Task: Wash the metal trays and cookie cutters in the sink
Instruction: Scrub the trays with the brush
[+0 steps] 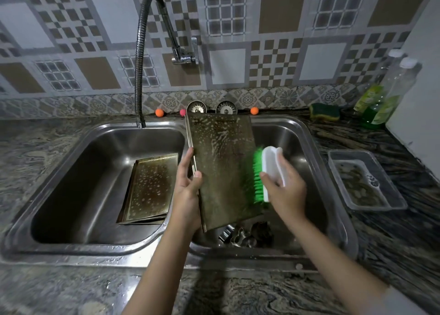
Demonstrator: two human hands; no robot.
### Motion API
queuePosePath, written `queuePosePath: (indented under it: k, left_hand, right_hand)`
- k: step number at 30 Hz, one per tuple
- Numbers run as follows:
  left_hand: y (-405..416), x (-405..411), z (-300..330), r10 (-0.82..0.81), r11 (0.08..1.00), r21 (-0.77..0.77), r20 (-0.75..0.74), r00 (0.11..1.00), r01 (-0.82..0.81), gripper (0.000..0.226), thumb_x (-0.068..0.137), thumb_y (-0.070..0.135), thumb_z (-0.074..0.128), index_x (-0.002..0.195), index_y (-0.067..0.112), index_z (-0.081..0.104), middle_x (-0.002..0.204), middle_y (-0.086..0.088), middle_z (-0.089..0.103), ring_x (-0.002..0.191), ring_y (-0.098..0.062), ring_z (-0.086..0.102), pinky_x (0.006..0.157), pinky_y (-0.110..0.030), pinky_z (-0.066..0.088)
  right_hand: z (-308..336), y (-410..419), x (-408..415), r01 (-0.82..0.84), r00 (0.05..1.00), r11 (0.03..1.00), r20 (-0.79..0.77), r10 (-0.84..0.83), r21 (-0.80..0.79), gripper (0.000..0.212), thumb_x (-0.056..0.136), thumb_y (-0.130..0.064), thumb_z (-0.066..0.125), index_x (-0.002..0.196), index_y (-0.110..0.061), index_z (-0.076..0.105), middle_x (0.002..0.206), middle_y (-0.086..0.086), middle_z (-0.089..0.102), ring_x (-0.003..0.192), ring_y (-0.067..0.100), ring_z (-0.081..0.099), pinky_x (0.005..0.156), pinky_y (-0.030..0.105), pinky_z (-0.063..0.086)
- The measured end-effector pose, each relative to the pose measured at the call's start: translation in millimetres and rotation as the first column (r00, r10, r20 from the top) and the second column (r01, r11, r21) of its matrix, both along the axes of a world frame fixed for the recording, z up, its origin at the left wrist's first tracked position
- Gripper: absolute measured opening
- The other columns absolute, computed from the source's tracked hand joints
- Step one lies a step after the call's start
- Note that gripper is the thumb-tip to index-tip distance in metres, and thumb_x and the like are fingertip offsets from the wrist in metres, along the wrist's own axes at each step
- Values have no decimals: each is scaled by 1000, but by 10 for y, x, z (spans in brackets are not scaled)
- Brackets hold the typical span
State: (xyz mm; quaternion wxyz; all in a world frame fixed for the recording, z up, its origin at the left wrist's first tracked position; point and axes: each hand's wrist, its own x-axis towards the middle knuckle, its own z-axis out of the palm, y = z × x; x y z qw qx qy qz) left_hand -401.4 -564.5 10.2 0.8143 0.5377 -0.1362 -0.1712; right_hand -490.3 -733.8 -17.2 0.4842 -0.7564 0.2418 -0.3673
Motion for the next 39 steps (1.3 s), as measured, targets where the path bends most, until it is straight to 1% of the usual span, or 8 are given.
queuePosePath:
  k: [4,7,11,15,20,27,32,39]
  left_hand:
    - [-132,-90,0,-23,998,61,57,998,19,51,91,1,49,131,33,46,113,13,69,100,-11,64,91,-35,50]
    - [-98,-37,10,-4,999,32,24,1000,3,51,92,1,47,132,32,47,121,8,66,105,-17,61,93,-35,48]
    - [29,0,70,-137,991,7,22,990,137,54,85,14,51,134,35,47,134,-11,57,109,-28,59,91,-42,51]
    - [5,-90,78,-204,978,49,69,977,201,54,84,13,49,134,30,45,126,2,64,103,-18,65,84,-32,56]
    - [-10,8,129,-96,995,28,87,992,94,53,84,11,51,133,31,49,139,-14,51,113,-29,56,93,-37,50]
    - [159,267,95,56,998,1,42,998,-56,53,87,4,50,135,27,46,125,-1,64,98,-13,65,85,-34,55]
    - [70,123,48,-56,995,86,78,995,49,54,87,6,57,136,26,46,134,-2,58,118,-27,57,97,-43,48]
    - [-199,-83,-25,-292,911,371,266,919,182,59,89,16,57,141,34,39,147,4,44,135,-27,41,111,-46,35]
  right_hand:
    - [68,501,-125,-126,989,990,89,120,60,71,77,-2,76,140,-9,44,133,-13,48,114,-13,50,92,3,39]
    - [13,809,-335,-288,947,957,160,280,34,68,75,1,75,137,-8,49,138,-6,52,127,1,49,105,17,38]
    - [154,83,68,-72,985,997,161,68,19,66,77,-3,75,137,-4,48,135,-10,50,120,-7,50,101,22,45]
    - [496,-692,614,4,999,991,50,-11,130,64,76,-18,79,135,-15,54,126,-8,59,112,7,57,99,36,50]
    - [411,-279,363,-141,989,988,43,138,61,66,77,-11,77,137,-14,50,126,-12,54,107,-5,53,90,13,47]
    - [-244,339,-294,-333,942,937,71,327,103,65,73,-2,78,130,-23,55,134,-19,56,123,-1,52,102,16,40]
    - [-76,-172,61,-181,983,975,17,180,129,63,76,-8,78,133,-24,54,137,-6,53,122,-6,48,96,18,47]
    - [190,115,201,-328,944,914,68,322,238,61,81,-28,74,137,-25,49,132,-22,50,119,-19,41,93,6,40]
